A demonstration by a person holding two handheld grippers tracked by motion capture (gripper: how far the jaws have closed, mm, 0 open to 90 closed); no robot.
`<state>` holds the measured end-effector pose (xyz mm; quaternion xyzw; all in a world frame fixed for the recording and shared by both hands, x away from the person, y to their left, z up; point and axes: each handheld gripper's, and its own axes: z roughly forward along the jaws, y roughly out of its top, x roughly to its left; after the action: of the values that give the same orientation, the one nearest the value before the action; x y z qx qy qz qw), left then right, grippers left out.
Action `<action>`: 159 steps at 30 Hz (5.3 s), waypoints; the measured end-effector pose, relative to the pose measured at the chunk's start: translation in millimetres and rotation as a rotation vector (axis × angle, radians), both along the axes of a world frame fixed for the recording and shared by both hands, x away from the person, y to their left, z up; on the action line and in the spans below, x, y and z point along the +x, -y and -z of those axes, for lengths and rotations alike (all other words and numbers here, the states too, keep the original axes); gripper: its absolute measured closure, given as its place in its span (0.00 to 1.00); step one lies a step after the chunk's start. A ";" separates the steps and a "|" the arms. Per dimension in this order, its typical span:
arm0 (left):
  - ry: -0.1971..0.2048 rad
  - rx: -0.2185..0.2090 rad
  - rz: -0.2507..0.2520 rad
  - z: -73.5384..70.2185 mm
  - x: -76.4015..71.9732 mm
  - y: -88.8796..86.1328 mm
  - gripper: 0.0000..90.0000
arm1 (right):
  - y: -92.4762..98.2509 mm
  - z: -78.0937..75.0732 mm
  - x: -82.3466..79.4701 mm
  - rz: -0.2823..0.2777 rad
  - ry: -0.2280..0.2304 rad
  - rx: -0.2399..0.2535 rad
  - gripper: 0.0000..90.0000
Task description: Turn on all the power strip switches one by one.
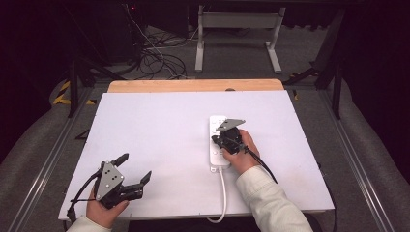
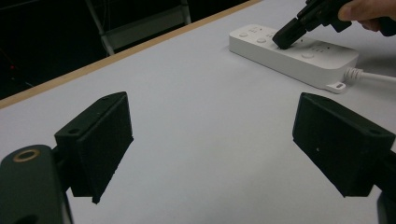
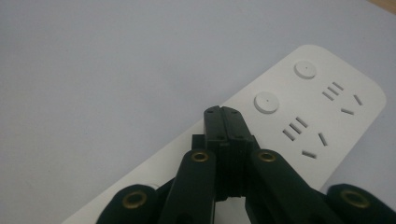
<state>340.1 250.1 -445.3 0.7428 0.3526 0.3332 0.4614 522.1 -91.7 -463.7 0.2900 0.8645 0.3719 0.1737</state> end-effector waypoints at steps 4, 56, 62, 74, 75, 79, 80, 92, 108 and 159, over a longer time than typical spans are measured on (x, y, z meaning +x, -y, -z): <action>0.004 0.003 -0.003 -0.3 -0.3 -0.1 0.14 | 3.1 -1.0 3.2 0.000 -0.028 0.022 1.00; -0.003 0.004 0.000 0.4 1.2 -0.8 0.14 | -0.6 -9.3 45.5 0.028 -0.072 0.026 1.00; -0.002 0.004 0.000 0.3 0.8 -0.9 0.14 | 0.7 -7.9 46.1 0.039 -0.081 0.039 1.00; -0.002 0.003 0.001 0.4 0.7 -0.5 0.14 | -2.1 -6.7 44.4 0.041 -0.069 0.012 1.00; -0.002 0.003 0.002 0.3 0.6 -0.5 0.14 | -2.7 -6.8 43.8 0.039 -0.064 0.006 1.00; -0.002 0.003 0.001 0.2 0.6 -0.5 0.14 | -4.6 -7.0 43.8 0.052 -0.071 -0.002 1.00; -0.003 0.003 0.001 0.3 0.7 -0.4 0.14 | -4.8 -7.1 44.3 0.056 -0.077 -0.001 1.00; -0.002 0.005 -0.002 0.1 1.2 -0.6 0.14 | -1.7 -31.3 37.3 0.011 -0.002 0.151 1.00; 0.002 0.004 0.001 -0.1 0.8 -0.4 0.14 | -7.8 -46.9 43.6 0.011 0.010 0.101 1.00; -0.003 0.005 0.001 0.6 1.2 -1.2 0.14 | -10.9 -11.4 80.7 0.093 -0.054 -0.013 1.00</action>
<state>341.3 251.3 -445.9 0.7447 0.3522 0.3328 0.4590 602.8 -80.8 -452.4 0.3385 0.8569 0.3500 0.1694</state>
